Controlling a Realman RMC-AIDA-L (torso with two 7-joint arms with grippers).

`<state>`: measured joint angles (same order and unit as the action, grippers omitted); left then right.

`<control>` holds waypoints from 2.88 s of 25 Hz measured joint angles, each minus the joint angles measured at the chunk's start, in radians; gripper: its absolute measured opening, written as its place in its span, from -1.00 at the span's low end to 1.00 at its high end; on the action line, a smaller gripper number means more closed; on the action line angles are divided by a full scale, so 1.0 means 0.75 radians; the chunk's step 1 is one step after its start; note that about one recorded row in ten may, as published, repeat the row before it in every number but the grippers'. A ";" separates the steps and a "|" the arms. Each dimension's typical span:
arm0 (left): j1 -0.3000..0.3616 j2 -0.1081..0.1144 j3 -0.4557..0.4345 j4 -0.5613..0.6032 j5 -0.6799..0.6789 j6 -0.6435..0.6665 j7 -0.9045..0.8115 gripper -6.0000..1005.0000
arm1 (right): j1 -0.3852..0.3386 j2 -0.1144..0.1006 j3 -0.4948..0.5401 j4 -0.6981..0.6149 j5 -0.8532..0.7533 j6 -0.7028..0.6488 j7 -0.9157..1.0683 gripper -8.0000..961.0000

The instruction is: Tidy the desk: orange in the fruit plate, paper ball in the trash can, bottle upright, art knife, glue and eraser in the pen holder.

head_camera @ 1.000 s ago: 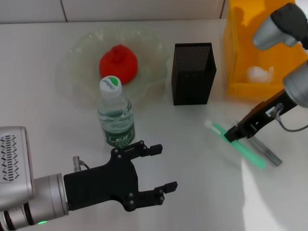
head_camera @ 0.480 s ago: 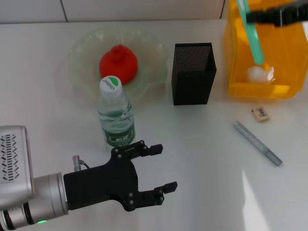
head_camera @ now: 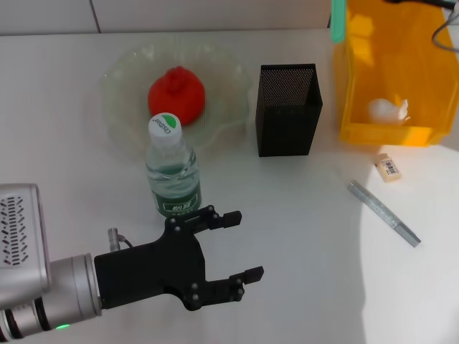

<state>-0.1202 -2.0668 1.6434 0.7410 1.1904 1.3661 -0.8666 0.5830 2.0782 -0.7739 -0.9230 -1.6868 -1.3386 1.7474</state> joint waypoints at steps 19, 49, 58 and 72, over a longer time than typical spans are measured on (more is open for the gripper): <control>-0.031 -0.004 0.006 -0.031 0.000 0.000 0.000 0.57 | 0.089 0.007 -0.008 0.697 0.318 0.096 -0.943 -0.77; -0.034 -0.001 -0.002 -0.067 0.000 0.010 0.000 0.57 | -0.049 0.002 -0.032 0.397 0.274 -0.039 -0.571 0.06; -0.037 -0.002 -0.003 -0.077 -0.004 0.006 -0.004 0.57 | -0.073 0.002 -0.055 -0.660 -0.670 -0.427 0.785 0.47; -0.067 -0.006 -0.003 -0.108 -0.010 0.001 -0.002 0.57 | -0.025 0.010 -0.267 -0.852 -1.249 -0.670 1.185 0.68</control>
<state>-0.1704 -2.0715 1.6413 0.6601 1.1826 1.3669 -0.8682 0.5645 2.0857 -0.9740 -1.5619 -2.6235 -1.8411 2.6359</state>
